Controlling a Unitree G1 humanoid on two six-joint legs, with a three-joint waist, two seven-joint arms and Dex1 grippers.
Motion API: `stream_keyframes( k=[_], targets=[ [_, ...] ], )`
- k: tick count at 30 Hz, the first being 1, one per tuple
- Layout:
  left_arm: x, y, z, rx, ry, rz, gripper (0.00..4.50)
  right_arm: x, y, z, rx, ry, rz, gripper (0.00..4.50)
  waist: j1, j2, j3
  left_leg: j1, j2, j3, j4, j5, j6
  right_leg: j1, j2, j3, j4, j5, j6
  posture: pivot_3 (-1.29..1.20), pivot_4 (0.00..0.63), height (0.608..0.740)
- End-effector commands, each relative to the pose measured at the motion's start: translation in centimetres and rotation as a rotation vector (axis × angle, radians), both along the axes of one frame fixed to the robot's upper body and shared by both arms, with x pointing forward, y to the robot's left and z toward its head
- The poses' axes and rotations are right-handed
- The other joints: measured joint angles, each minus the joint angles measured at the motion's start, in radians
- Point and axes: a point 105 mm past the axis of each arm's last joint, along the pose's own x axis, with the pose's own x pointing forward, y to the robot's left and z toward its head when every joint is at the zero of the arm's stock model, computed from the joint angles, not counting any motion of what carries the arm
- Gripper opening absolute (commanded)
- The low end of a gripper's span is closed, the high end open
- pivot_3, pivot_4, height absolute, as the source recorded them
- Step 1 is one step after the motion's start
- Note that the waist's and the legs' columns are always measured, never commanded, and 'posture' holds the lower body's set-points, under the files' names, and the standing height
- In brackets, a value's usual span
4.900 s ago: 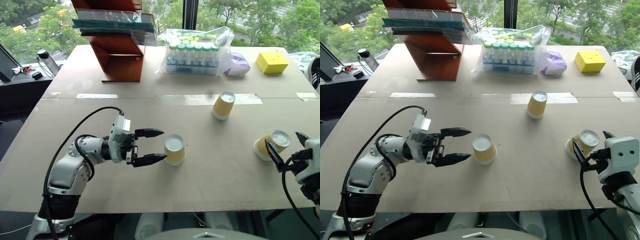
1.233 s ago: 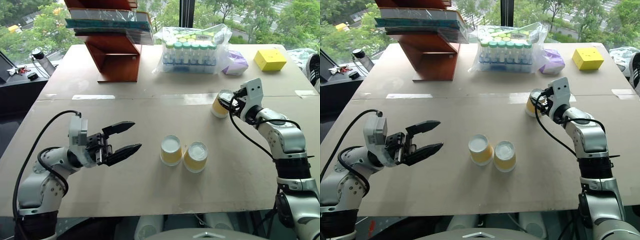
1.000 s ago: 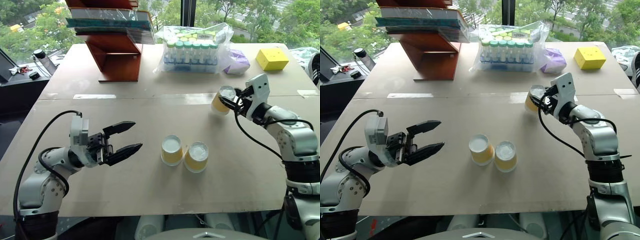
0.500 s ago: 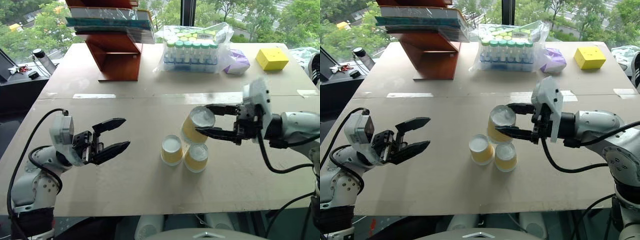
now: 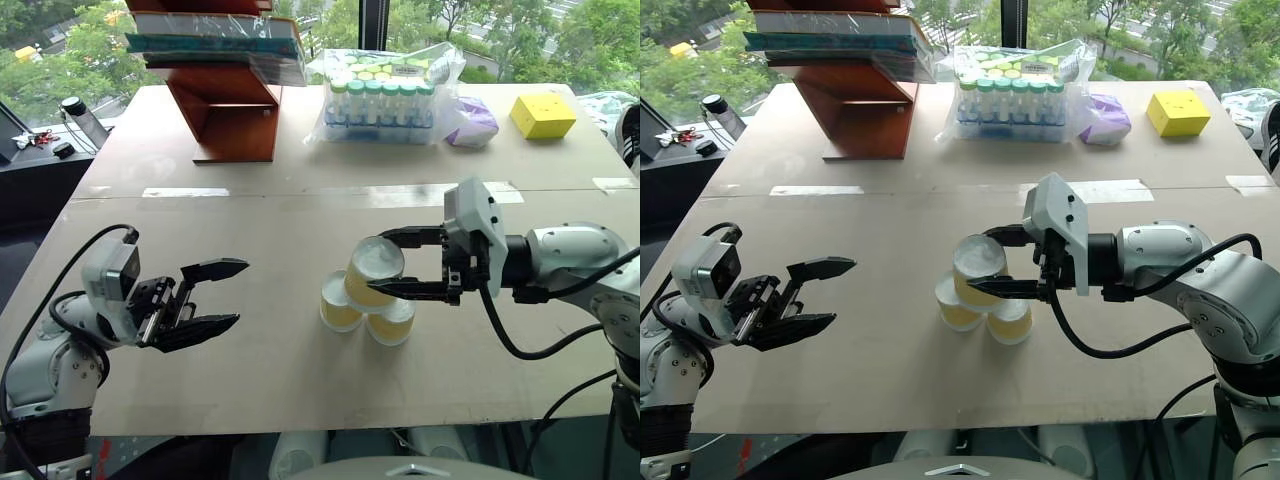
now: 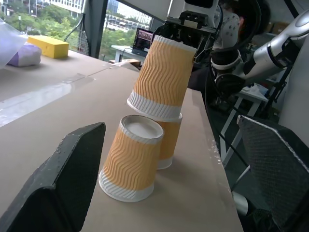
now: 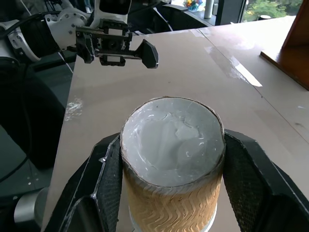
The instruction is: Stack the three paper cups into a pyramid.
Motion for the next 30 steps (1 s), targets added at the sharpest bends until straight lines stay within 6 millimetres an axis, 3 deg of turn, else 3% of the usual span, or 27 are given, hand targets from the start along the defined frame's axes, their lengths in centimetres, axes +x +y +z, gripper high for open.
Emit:
stream_keyframes(
  k=[1,8,12,13,24,30],
  targets=[
    [-0.1,0.4,0.5,0.008,-0.026,0.002,4.50,-0.6,0.6,0.8,0.013,-0.036,0.029,2.18,0.001,0.000,0.000,0.000,0.000,0.000,0.000,0.000,0.000,0.000,0.000,0.000,0.000,0.000,0.000,0.00,0.150,0.740],
    [0.3,0.6,0.6,-0.012,-0.038,0.014,4.50,-1.0,0.6,-0.7,-0.031,0.013,0.040,2.18,0.001,0.000,0.000,-0.001,0.000,0.000,0.000,0.000,0.000,-0.001,0.000,0.000,0.000,0.000,0.000,0.00,0.150,0.740],
    [0.4,0.4,0.7,-0.021,-0.045,0.014,4.50,-0.8,0.2,-1.3,-0.052,0.029,0.031,4.13,0.001,0.000,0.000,-0.001,0.000,0.000,0.000,0.000,0.000,-0.001,0.000,0.000,0.000,0.000,0.000,0.00,0.150,0.740],
    [0.4,0.4,0.7,-0.024,-0.047,0.014,4.50,-0.7,0.1,-1.2,-0.052,0.025,0.027,4.42,0.001,0.000,0.000,-0.001,0.000,0.000,0.000,0.000,0.000,-0.001,0.000,0.000,0.000,0.000,0.000,0.00,0.150,0.740],
    [0.6,0.7,0.4,-0.072,-0.054,0.040,4.50,-1.0,-2.3,3.0,0.060,-0.091,-0.041,4.42,0.003,-0.001,0.000,-0.001,0.000,0.000,0.000,0.000,0.000,-0.001,0.000,0.000,0.000,0.000,0.000,0.00,0.150,0.740],
    [1.0,1.5,-1.1,-0.098,0.006,0.163,4.50,-0.1,-8.1,0.8,0.107,-0.065,-0.369,4.42,0.008,-0.004,-0.002,-0.002,0.000,0.000,0.000,0.000,0.000,-0.001,-0.001,0.000,-0.001,0.000,0.000,0.00,0.150,0.740]
  ],
)
